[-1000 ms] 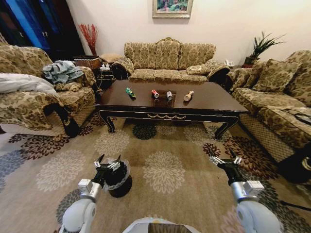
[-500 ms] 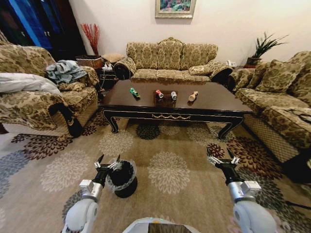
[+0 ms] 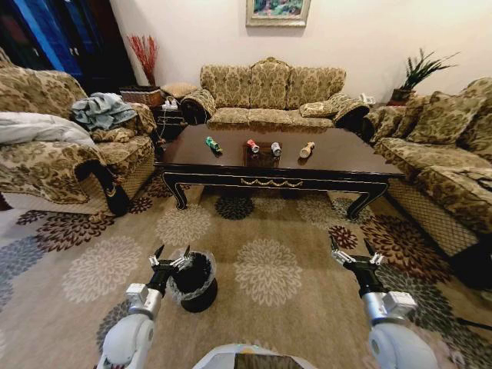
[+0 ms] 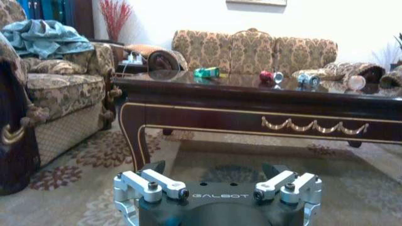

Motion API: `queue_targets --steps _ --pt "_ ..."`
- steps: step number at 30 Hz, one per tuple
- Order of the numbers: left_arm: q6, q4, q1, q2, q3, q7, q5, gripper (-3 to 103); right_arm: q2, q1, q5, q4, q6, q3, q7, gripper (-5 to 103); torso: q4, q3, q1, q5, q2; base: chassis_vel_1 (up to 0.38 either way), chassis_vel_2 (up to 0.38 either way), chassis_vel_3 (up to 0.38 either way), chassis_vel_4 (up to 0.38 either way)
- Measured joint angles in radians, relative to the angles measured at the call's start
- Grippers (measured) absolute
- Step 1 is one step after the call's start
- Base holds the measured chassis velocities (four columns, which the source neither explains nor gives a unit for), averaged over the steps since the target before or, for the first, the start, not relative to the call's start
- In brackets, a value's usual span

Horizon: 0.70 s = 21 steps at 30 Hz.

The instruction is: Move to the front of the table and place the trash on the table into the trash bin.

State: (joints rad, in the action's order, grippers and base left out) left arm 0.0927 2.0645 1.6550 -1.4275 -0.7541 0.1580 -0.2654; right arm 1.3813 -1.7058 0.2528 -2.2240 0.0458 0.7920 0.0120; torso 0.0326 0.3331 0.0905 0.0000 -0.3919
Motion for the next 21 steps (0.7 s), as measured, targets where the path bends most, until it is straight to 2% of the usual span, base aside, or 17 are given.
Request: queue_targets --steps 8,21 --pt "-0.002 -0.003 -0.004 0.018 0.006 0.008 0.005 100 0.065 -0.013 -0.021 -0.039 0.016 0.004 0.007 100 0.0000 -0.026 -0.015 -0.0001 0.041 0.000 0.000 0.000 0.000" --pt "-0.024 -0.009 0.005 0.032 0.005 0.019 0.005 100 0.094 -0.052 -0.038 -0.082 -0.011 0.019 0.007 100 0.0000 -0.059 -0.031 0.0000 0.090 0.021 0.019 -0.019 -0.021"
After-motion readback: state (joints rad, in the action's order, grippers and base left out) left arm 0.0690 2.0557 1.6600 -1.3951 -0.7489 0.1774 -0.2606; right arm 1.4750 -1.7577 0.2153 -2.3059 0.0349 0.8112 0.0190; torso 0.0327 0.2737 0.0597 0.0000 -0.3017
